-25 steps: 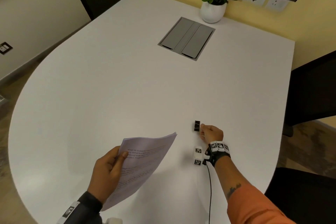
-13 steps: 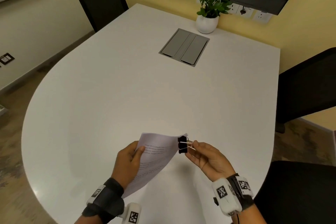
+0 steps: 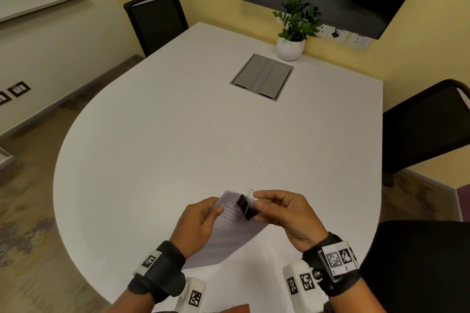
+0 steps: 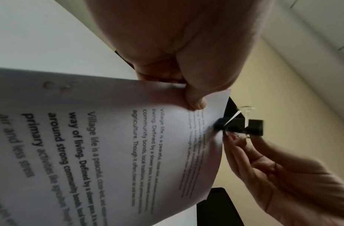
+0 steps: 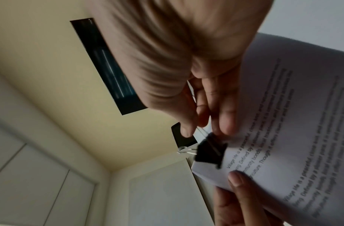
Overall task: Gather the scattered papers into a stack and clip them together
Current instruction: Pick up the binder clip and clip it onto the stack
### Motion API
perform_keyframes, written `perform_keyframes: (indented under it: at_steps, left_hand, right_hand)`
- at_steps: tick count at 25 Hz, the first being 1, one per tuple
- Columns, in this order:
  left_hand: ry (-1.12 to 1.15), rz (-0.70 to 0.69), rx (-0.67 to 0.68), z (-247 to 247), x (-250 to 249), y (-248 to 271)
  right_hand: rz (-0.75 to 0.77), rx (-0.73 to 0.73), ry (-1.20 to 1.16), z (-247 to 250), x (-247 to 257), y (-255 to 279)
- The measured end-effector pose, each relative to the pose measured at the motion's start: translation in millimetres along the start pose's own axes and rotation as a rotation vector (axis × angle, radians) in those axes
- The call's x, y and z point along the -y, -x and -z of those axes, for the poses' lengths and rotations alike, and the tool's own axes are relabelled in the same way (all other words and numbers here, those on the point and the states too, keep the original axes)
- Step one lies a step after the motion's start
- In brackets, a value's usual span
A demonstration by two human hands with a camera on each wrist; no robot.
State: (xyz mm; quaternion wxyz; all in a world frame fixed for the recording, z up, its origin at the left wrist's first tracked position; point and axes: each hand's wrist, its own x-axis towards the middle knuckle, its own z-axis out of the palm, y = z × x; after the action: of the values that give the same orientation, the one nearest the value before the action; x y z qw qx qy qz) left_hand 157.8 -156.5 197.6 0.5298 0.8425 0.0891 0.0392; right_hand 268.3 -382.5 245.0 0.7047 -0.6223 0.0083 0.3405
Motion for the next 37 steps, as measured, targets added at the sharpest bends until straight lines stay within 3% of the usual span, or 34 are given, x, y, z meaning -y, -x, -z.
perform_keyframes:
  at_steps: [3, 9, 16, 24, 29, 37]
  left_hand:
    - [0.016, -0.001, 0.015, 4.7, -0.7, 7.9]
    - [0.069, 0.147, 0.057, 2.1, 9.2, 21.8]
    - [0.393, 0.368, -0.006, 15.2, -3.6, 27.4]
    - [0.46, 0.379, -0.112, 16.0, 1.8, 29.1]
    - [0.464, 0.374, -0.189, 15.2, -2.0, 25.2]
    - [0.452, 0.338, -0.164, 12.1, -10.8, 22.5]
  right_hand:
    - [-0.011, -0.016, 0.078, -11.0, -1.6, 6.1]
    - [-0.061, -0.084, 0.106, -49.4, -32.4, 12.9]
    - [0.132, -0.289, 0.142, -68.0, -50.2, 8.3]
    - [0.159, -0.394, 0.312, -81.2, -61.1, 3.6]
    - [0.069, -0.309, 0.188, -86.0, -56.7, 9.2]
    - [0.11, -0.386, 0.136, -86.6, -57.6, 3.2]
